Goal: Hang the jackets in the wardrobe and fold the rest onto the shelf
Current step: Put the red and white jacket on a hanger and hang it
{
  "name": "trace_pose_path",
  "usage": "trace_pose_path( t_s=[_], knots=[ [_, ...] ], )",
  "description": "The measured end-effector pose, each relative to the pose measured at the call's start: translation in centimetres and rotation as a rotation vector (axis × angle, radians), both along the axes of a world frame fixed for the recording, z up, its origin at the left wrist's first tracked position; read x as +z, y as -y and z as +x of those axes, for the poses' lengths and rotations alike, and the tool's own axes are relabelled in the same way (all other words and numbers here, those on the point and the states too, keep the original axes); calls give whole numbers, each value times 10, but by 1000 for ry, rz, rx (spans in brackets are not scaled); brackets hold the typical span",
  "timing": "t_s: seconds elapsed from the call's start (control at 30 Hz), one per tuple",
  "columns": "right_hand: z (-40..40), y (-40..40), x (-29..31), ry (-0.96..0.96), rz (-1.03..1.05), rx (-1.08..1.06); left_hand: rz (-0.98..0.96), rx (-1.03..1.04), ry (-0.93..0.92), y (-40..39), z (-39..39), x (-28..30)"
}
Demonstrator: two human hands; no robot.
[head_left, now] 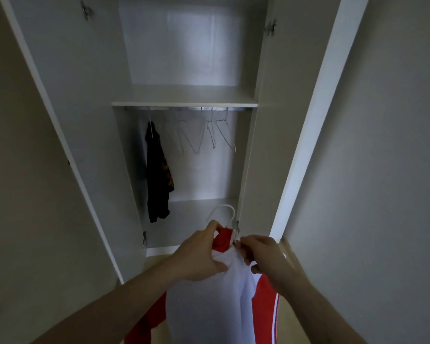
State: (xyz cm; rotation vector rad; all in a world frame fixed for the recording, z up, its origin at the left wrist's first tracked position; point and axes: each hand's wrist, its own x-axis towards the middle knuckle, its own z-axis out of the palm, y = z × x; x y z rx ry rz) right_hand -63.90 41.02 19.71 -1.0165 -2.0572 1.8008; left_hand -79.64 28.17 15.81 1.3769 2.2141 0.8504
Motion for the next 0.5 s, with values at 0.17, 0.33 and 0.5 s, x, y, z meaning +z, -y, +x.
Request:
trace_pose_path(
  t_s=[0.17, 0.33, 0.5],
  knots=[
    [-53, -34, -18, -34, 79, -24, 111, 27, 198, -2, -76, 20],
    [-117, -76, -46, 42, 496, 2, 136, -40, 235, -10, -149, 28],
    [-180, -92, -55, 192, 572, 269, 150, -64, 201, -29, -205, 29]
  ],
)
